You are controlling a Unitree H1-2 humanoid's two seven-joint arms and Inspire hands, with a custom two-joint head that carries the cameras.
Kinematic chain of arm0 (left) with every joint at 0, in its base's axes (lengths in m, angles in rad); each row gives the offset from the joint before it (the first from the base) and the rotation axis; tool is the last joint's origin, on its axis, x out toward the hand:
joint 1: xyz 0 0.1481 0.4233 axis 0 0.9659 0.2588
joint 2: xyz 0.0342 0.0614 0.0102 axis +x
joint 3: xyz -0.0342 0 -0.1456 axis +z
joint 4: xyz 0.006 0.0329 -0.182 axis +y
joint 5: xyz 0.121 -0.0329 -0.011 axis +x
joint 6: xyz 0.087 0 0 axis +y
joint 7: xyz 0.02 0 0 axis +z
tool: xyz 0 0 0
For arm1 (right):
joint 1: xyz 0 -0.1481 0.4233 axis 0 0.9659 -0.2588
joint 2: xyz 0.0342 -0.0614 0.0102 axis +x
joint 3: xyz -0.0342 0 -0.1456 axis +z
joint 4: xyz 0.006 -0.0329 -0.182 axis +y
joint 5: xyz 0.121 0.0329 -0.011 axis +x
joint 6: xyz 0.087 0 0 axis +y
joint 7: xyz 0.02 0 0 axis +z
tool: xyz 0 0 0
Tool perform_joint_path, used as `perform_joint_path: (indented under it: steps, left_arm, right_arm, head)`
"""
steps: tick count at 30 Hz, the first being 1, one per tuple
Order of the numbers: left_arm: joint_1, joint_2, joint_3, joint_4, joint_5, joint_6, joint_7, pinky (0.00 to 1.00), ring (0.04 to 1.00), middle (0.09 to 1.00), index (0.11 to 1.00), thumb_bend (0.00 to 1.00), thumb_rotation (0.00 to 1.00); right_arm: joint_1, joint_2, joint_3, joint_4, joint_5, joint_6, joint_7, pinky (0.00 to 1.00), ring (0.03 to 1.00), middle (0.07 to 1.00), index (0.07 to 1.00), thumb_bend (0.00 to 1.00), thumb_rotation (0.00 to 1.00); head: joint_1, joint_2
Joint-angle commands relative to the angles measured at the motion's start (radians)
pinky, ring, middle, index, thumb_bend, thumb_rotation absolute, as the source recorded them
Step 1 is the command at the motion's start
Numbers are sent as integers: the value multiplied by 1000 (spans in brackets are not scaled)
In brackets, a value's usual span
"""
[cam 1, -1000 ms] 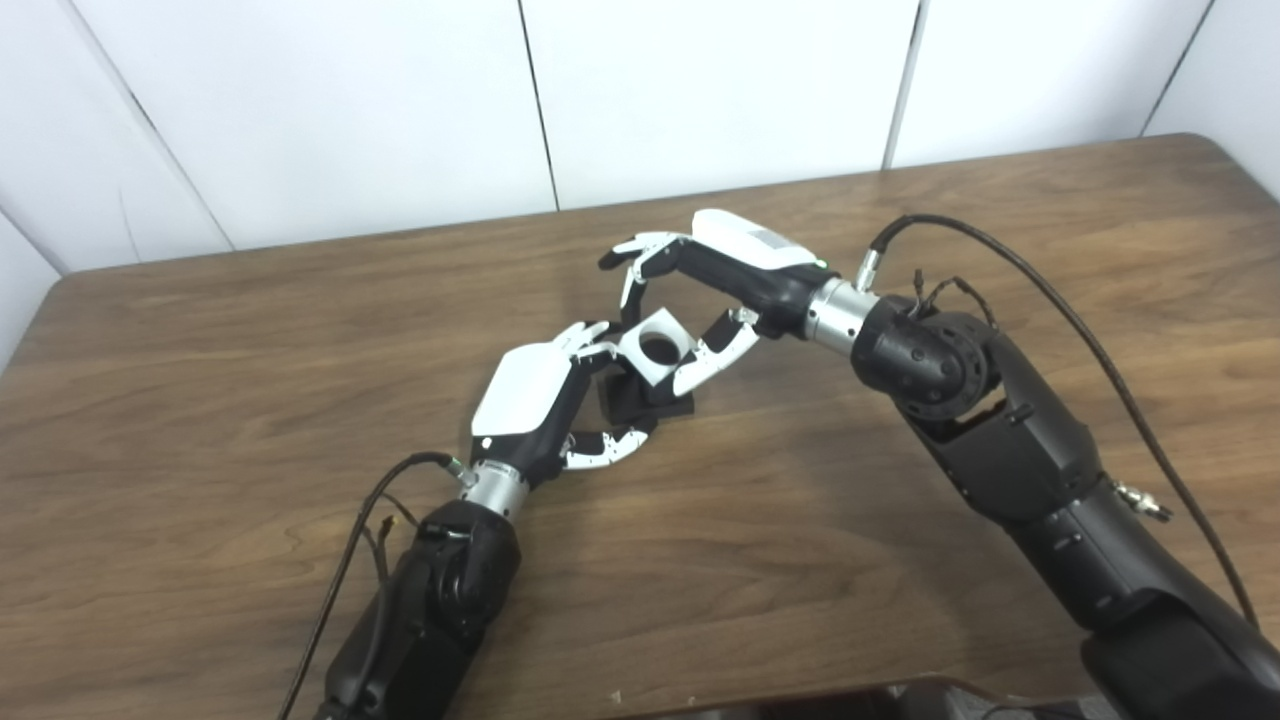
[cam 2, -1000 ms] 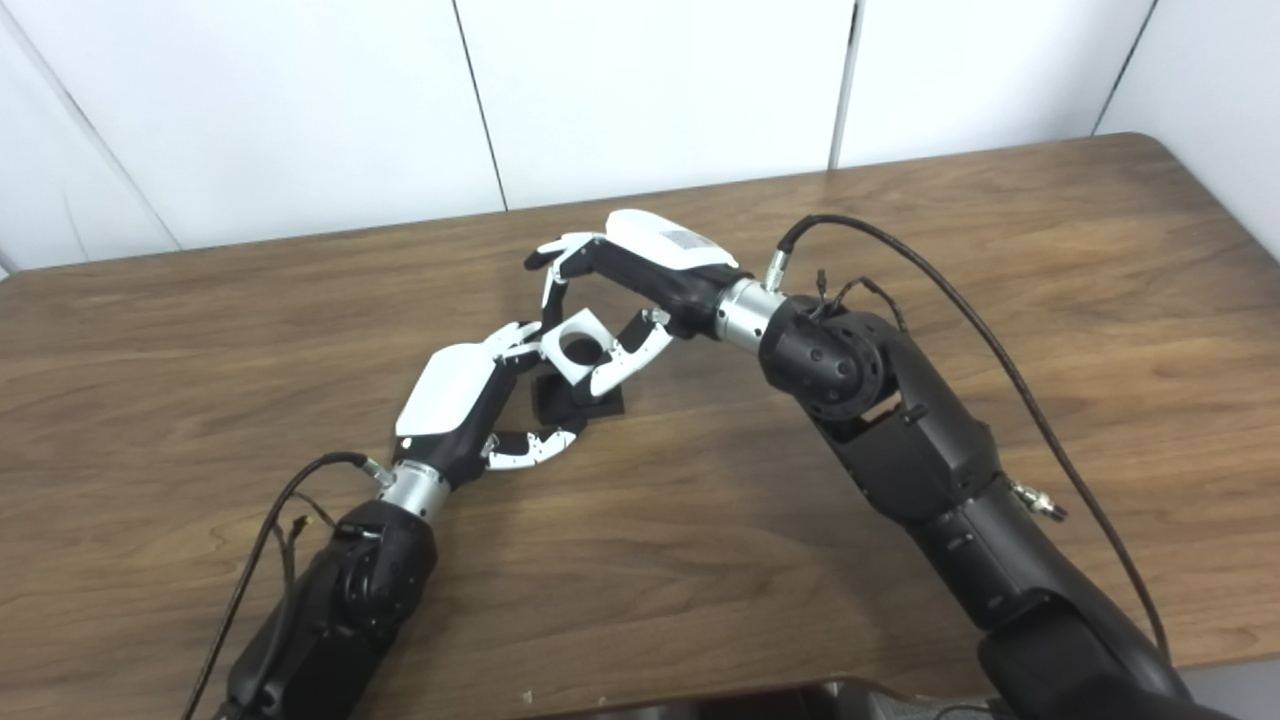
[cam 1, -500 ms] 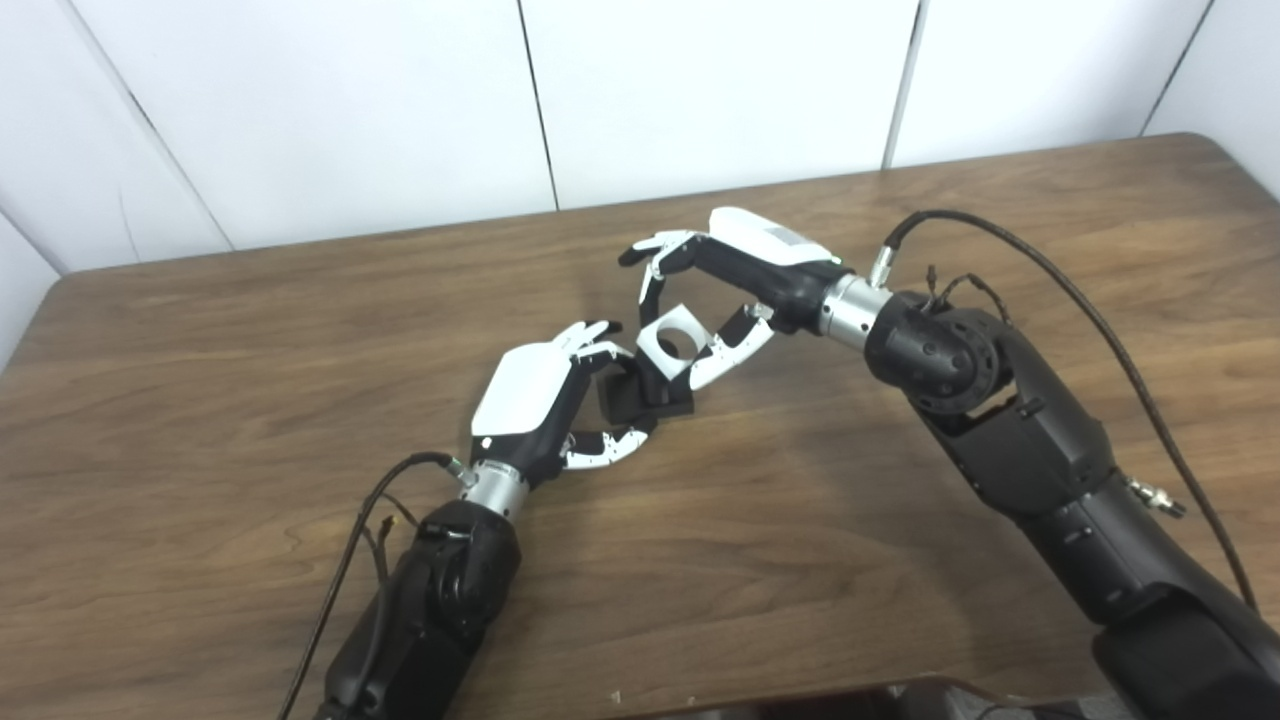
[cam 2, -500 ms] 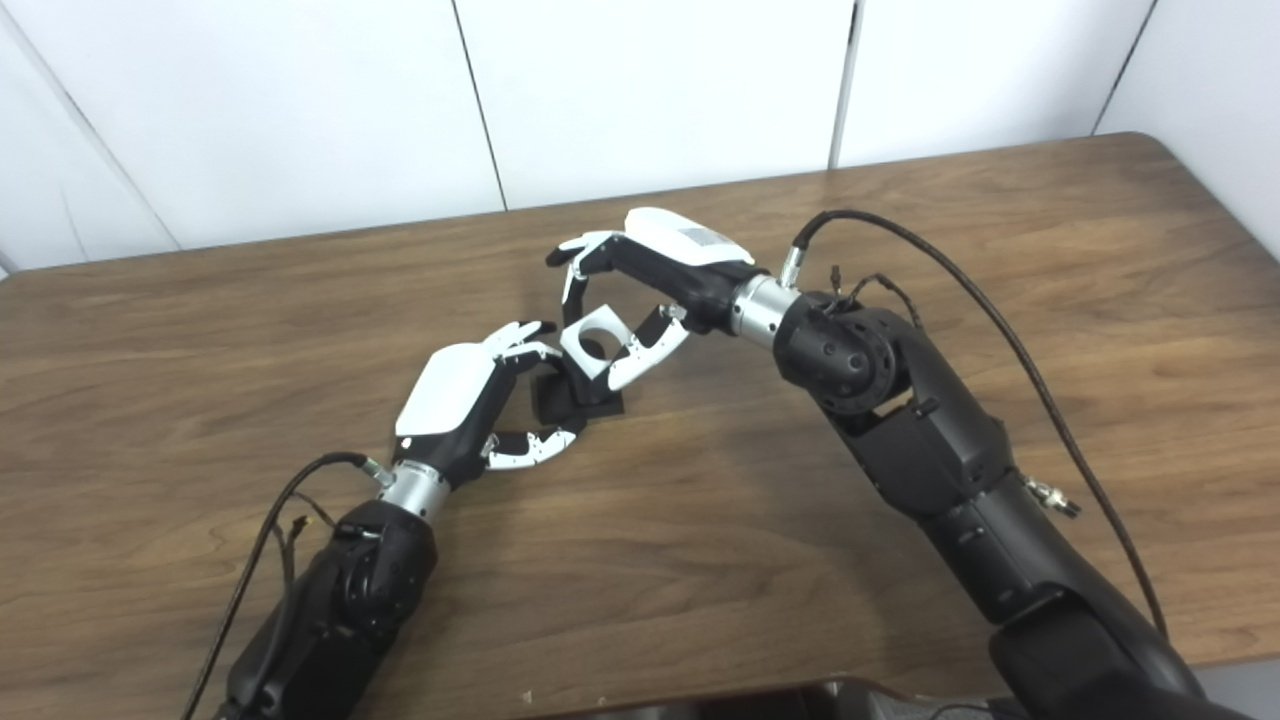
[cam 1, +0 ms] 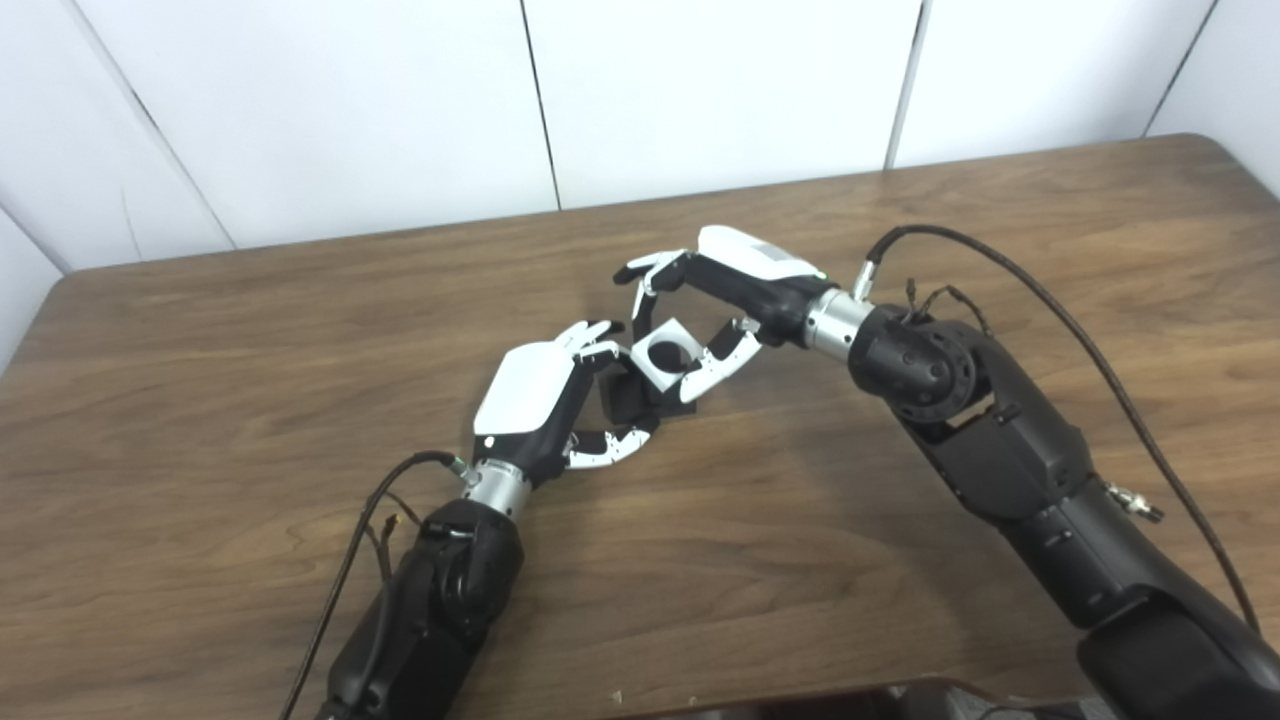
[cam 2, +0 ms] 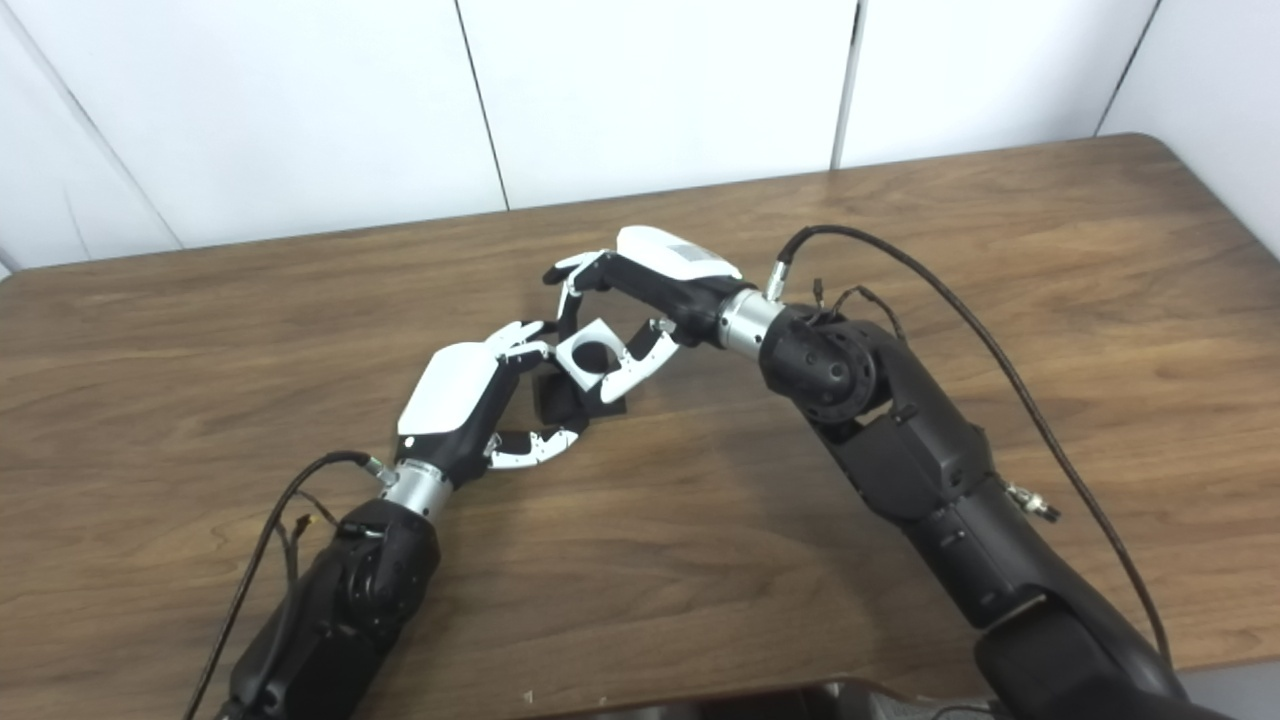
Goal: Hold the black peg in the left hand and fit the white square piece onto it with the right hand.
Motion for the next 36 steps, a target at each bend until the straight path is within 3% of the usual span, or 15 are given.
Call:
perform_joint_path:
  steps: [1, 10, 23, 29, 36]
  left_arm:
    - [37, -3, -36, 38, 19, 45, -80, 816, 924, 900, 632, 720, 294]
    - [34, -6, -37, 40, 10, 45, -81, 830, 929, 903, 631, 717, 290]
    - [46, 7, -36, 26, 11, 40, -79, 823, 925, 899, 630, 722, 295]
    - [52, 20, -35, 13, 11, 41, -85, 823, 924, 898, 629, 719, 293]
    - [52, 29, -33, 5, 7, 45, -93, 824, 924, 898, 625, 723, 288]
  right_arm:
    - [-59, 13, -5, -17, 0, -18, -20, 794, 903, 868, 492, 520, 163]
    - [-74, 40, 6, 0, -12, -22, -27, 788, 898, 868, 493, 520, 163]
    - [-87, 25, -3, 62, -13, -34, -44, 783, 890, 861, 492, 521, 159]
    - [-90, 1, -23, 110, -2, -41, -62, 931, 905, 861, 493, 521, 160]
    - [-87, -23, -45, 137, 8, -65, -73, 811, 895, 858, 493, 521, 161]
  head:
    - [2, 1]
    - [10, 0]
    - [23, 2]
    - [11, 5]
    - [-1, 10]
